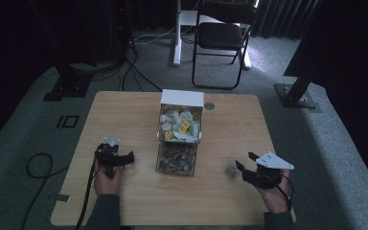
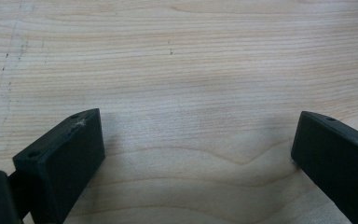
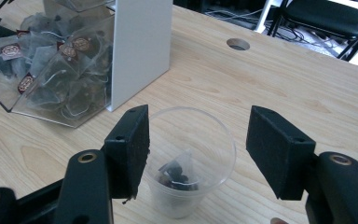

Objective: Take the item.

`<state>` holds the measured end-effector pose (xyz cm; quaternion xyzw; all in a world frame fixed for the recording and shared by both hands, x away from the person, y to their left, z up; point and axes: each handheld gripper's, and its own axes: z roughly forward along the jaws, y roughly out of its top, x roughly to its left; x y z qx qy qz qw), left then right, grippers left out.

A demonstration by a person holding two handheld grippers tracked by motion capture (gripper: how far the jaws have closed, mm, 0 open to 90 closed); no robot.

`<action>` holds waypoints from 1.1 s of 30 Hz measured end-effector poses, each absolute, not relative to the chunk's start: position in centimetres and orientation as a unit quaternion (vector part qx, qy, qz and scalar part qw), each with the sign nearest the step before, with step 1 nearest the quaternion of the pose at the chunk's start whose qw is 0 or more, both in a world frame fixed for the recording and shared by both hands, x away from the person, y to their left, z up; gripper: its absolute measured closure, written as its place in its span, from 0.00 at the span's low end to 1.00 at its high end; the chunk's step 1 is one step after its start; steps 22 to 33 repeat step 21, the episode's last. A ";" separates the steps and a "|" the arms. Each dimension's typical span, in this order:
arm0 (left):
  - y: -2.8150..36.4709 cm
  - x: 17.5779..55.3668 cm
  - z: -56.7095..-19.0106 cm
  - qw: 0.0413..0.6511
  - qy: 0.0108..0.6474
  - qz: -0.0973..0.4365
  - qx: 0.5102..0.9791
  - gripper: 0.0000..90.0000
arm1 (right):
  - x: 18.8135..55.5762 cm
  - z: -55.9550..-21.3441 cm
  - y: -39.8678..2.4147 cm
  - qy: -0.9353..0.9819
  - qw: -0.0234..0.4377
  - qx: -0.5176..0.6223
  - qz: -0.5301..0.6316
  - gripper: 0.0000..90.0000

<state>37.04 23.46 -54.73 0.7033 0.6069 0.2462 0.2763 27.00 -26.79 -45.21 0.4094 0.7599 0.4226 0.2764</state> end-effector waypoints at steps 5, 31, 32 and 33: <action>23.5 37.0 -54.7 0.276 0.607 0.246 0.703 0.03 | 27.1 -45.3 -27.2 0.752 0.276 0.422 0.425 0.44; 23.5 37.0 -54.7 0.276 0.607 0.246 0.703 0.03 | 27.6 -46.0 -28.6 0.732 0.272 0.453 0.430 0.46; 23.5 37.0 -54.7 0.276 0.607 0.246 0.703 0.03 | 27.6 -46.0 -28.6 0.732 0.272 0.453 0.430 0.46; 23.5 37.0 -54.7 0.276 0.607 0.246 0.703 0.03 | 27.6 -46.0 -28.6 0.732 0.272 0.453 0.430 0.46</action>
